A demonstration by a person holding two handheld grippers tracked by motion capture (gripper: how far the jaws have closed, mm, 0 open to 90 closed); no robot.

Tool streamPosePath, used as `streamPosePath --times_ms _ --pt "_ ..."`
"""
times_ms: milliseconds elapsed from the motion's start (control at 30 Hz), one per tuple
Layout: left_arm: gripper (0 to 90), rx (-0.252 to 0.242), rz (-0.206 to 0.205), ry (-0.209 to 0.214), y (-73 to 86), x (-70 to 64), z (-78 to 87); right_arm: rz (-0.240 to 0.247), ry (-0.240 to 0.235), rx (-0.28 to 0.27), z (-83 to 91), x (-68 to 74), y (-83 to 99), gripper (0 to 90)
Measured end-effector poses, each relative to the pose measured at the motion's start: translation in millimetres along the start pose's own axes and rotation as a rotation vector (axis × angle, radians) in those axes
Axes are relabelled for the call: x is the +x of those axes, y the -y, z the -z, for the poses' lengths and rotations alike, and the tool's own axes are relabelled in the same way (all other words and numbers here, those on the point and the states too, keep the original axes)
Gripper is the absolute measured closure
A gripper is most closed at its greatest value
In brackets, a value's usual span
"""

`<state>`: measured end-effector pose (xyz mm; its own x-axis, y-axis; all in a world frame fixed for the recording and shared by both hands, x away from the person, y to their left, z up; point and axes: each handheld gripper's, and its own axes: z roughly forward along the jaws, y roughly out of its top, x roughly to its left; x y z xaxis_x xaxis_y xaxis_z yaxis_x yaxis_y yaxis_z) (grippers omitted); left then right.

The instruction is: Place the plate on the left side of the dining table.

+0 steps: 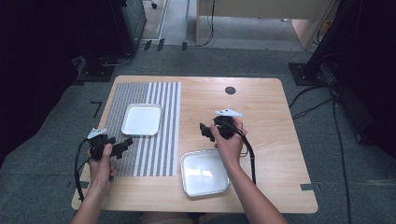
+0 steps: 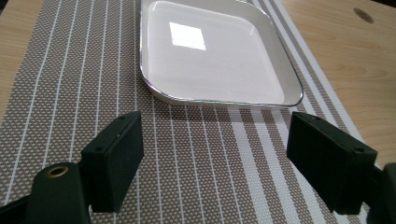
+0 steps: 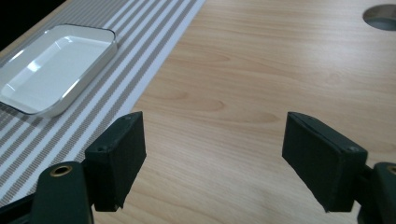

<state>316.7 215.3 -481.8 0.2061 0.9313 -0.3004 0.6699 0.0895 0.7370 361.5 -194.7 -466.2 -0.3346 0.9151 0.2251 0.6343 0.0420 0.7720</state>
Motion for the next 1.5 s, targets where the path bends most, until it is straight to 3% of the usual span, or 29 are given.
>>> streamPosePath --times_ms 333,633,867,1000,1167,1367,1500 --pt "19.2 -0.033 -0.034 0.023 15.5 -4.9 21.4 -0.053 0.029 -0.010 22.6 -24.9 16.3 18.5" --pt "19.2 -0.023 -0.068 0.019 25.7 -7.4 34.7 -0.076 0.038 -0.022 44.8 -46.0 28.2 18.3" --pt "19.1 -0.006 -0.083 -0.011 36.2 -2.8 41.7 -0.113 0.066 -0.025 60.3 -67.4 39.2 18.3" --pt "19.2 -0.022 -0.093 -0.039 41.7 -0.3 47.3 -0.119 0.078 -0.026 66.7 -74.5 44.7 18.3" --pt "19.2 -0.051 -0.086 -0.070 50.7 10.0 60.0 -0.134 0.099 -0.029 79.1 -88.5 55.8 18.3" --pt "18.7 -0.056 -0.072 -0.093 60.7 21.6 65.3 -0.146 0.123 -0.033 89.9 -100.3 65.5 18.3" --pt "17.4 -0.043 -0.087 -0.116 67.0 28.2 65.2 -0.160 0.138 -0.030 96.9 -109.2 73.4 18.3"
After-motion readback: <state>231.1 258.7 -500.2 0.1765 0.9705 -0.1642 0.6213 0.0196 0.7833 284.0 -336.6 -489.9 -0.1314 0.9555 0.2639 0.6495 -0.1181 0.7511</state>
